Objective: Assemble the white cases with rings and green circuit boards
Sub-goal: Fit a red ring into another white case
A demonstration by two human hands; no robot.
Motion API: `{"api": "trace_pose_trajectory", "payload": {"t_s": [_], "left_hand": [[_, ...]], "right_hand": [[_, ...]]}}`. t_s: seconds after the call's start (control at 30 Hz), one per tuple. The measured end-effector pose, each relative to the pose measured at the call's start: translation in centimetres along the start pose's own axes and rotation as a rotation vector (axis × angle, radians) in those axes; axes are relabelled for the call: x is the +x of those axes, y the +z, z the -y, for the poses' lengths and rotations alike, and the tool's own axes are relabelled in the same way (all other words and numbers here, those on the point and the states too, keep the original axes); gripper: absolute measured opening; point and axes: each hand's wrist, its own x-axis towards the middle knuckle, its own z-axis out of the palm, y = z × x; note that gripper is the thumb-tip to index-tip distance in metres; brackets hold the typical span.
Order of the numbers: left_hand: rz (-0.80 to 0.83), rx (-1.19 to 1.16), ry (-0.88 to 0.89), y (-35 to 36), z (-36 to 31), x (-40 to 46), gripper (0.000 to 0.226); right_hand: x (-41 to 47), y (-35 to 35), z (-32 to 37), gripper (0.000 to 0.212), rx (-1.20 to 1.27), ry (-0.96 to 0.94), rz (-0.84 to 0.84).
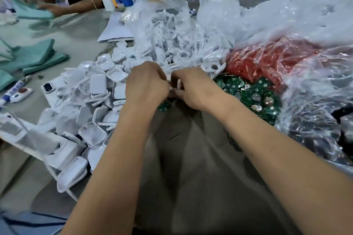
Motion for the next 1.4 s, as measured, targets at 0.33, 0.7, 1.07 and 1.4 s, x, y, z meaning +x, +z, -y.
{"api": "trace_pose_trajectory", "payload": {"t_s": [0.33,0.7,1.07,1.4], "left_hand": [[-0.303,-0.158,0.204,3.2,-4.8,-0.5,0.024],[0.351,0.215,0.162,3.1,-5.5,4.1,0.010],[0.132,-0.068,0.048,3.3,-3.3,4.7,0.029],[-0.183,-0.478,0.282,4.7,-10.7,-0.5,0.038]], "right_hand": [[-4.0,-7.0,-3.8,0.009,0.078,0.044,-0.064],[-4.6,-6.4,-5.4,0.012,0.064,0.116,-0.064],[-3.0,-6.0,-4.7,0.020,0.181,0.111,0.091],[-7.8,-12.3,-6.3,0.024,0.169,0.272,0.204]]}}
